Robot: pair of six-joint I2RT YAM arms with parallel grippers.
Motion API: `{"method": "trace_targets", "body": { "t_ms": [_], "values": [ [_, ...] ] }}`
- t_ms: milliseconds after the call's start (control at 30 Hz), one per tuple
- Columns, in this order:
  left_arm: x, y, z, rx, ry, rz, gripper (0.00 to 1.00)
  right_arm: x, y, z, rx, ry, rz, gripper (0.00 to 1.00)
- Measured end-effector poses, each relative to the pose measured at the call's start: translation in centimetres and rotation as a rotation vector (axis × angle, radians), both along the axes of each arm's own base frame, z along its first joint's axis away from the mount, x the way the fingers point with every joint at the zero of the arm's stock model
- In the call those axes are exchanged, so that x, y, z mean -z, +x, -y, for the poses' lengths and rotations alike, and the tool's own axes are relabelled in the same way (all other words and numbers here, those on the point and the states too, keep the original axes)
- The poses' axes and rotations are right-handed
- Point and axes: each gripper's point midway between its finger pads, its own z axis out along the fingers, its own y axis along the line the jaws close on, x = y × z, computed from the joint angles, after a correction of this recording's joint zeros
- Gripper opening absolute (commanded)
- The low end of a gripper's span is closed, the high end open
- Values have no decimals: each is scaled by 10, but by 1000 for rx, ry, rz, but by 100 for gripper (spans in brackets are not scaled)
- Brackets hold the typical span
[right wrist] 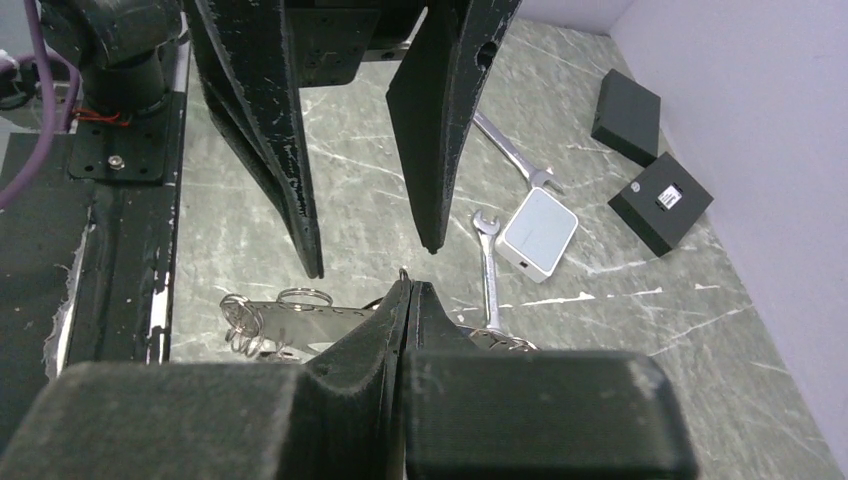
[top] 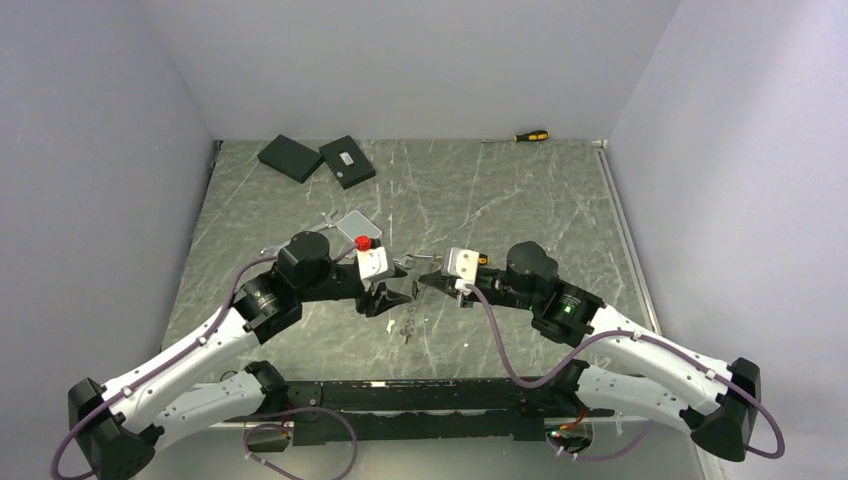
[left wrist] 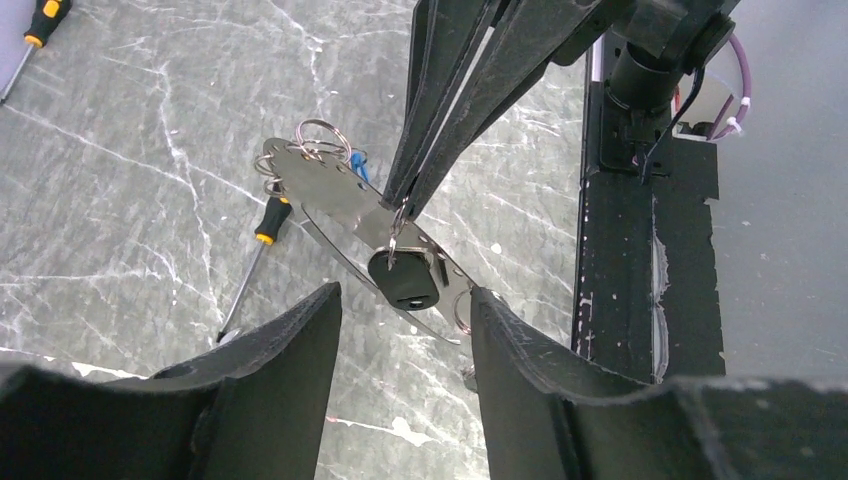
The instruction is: Put the keys on the keyring
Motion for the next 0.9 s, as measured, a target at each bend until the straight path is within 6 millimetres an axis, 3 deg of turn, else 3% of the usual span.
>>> {"method": "trace_targets", "body": {
  "t_ms": [500,567,700,900],
  "values": [
    [-9,1,10,33,-45,21,26,-5,-5,-2,-24,21,-7,0],
    [-8,2,11,38,-44,19,21,-5,-4,-1,-24,23,-6,0],
    [-4,2,13,47,-39,8,0,-6,-5,-1,-24,24,-6,0],
    [-4,1,14,55,-39,6,0,-6,-5,-2,-29,31,-6,0]
  ]
}}
